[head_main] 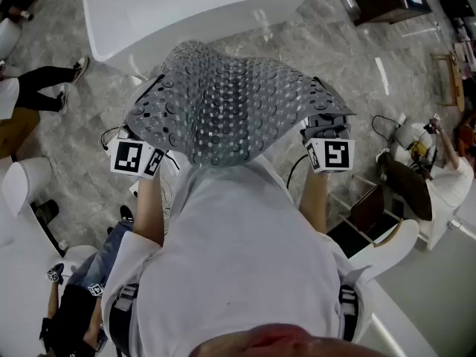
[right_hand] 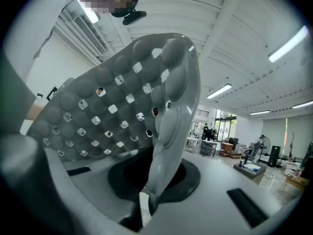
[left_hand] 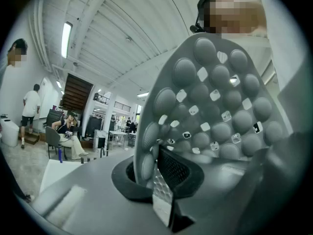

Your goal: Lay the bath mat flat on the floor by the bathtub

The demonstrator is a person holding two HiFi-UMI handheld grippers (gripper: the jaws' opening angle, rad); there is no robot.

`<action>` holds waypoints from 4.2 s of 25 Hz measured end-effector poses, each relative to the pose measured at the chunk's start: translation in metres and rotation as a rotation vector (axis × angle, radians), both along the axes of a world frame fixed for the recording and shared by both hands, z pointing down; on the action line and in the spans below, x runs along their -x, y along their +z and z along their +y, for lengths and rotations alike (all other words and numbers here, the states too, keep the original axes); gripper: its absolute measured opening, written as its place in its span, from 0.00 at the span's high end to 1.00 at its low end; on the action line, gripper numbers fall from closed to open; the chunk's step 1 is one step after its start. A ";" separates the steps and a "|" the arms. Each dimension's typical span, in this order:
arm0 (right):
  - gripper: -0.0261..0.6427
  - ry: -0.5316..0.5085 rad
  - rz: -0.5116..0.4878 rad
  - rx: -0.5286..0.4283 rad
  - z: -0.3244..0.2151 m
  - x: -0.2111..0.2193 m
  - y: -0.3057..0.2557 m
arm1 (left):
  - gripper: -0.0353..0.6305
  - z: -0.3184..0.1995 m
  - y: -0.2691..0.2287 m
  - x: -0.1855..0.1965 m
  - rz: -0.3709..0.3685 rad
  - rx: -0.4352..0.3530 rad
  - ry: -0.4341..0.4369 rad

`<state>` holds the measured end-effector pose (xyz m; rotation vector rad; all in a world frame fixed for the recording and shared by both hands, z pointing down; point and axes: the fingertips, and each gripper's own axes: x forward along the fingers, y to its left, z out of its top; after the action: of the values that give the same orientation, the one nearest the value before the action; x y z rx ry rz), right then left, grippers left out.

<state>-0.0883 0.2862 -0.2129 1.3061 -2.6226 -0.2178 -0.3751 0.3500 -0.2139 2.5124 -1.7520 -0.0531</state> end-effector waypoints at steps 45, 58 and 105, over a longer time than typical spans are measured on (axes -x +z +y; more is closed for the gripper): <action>0.93 0.389 -0.116 0.208 -0.059 -0.223 0.098 | 0.92 -0.162 0.098 -0.107 0.004 0.182 0.169; 0.93 0.344 -0.146 0.365 -0.233 -0.329 0.218 | 0.92 -0.327 0.217 -0.187 -0.010 0.364 0.106; 0.93 0.215 0.113 0.851 -0.386 -0.379 0.998 | 0.93 -0.442 1.005 -0.168 -0.230 0.927 0.320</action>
<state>0.2912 -0.0995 0.7847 1.1675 -2.0437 0.7463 -0.2068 -0.0923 0.7916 2.0587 -1.0080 0.8725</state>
